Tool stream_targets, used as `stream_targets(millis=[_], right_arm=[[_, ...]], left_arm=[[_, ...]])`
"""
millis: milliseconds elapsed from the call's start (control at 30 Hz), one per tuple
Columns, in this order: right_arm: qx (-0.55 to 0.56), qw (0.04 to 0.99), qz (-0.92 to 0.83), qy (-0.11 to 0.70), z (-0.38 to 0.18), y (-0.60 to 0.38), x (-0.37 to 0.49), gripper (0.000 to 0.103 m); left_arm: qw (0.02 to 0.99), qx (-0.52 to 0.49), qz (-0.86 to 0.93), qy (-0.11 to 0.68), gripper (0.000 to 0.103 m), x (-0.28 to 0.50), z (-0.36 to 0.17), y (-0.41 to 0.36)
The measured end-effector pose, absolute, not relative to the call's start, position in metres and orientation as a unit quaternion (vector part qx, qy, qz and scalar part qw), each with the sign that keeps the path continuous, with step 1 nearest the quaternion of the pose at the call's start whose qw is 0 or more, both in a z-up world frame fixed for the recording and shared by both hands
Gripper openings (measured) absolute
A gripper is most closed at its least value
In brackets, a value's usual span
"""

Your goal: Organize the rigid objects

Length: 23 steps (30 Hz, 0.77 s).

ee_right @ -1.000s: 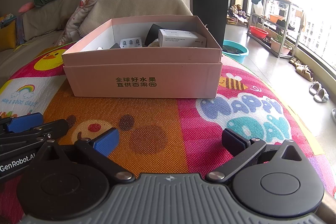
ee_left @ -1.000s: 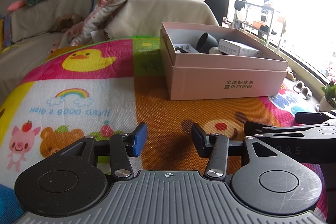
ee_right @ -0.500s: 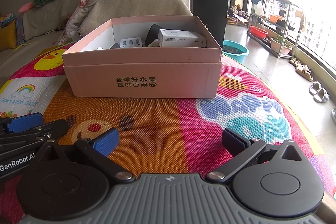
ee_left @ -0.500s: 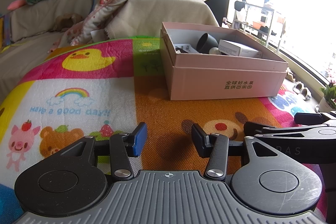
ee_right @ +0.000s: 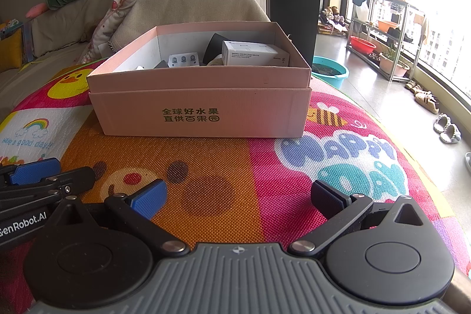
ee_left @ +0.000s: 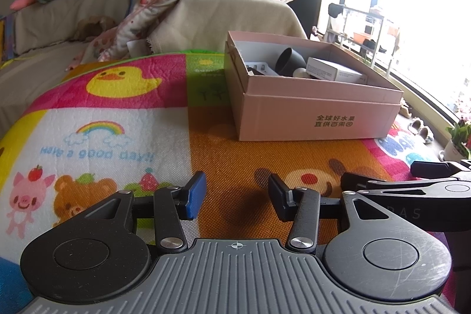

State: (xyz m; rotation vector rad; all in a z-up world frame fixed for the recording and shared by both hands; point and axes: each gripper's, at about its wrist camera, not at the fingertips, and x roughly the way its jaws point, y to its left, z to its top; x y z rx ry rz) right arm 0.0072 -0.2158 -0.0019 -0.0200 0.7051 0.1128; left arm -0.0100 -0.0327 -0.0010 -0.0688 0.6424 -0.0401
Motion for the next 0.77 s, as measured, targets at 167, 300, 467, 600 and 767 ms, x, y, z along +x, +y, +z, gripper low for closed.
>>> stream_targets(millis=[167, 300, 467, 600, 767], right_arm=[[-0.010, 0.937, 0.055, 0.345, -0.0019, -0.2158, 0.0072, 0.103], [-0.010, 0.937, 0.055, 0.345, -0.0019, -0.2157, 0.0071, 0.103], [-0.010, 0.937, 0.055, 0.345, -0.0019, -0.2156, 0.0072, 0.103], [-0.010, 0.937, 0.055, 0.345, -0.0019, -0.2157, 0.0073, 0.103], [-0.010, 0.937, 0.055, 0.345, -0.0019, -0.2157, 0.0073, 0.103]], left_arm=[[0.948, -0.034, -0.020, 0.316, 0.051, -0.0099, -0.0010, -0.0326], [0.948, -0.032, -0.019, 0.316, 0.051, -0.0098, -0.0012, -0.0328], [0.948, -0.028, -0.018, 0.316, 0.051, -0.0096, -0.0012, -0.0339], [0.948, -0.027, -0.018, 0.316, 0.051, -0.0096, -0.0013, -0.0341], [0.948, -0.025, -0.016, 0.317, 0.052, -0.0095, -0.0014, -0.0341]])
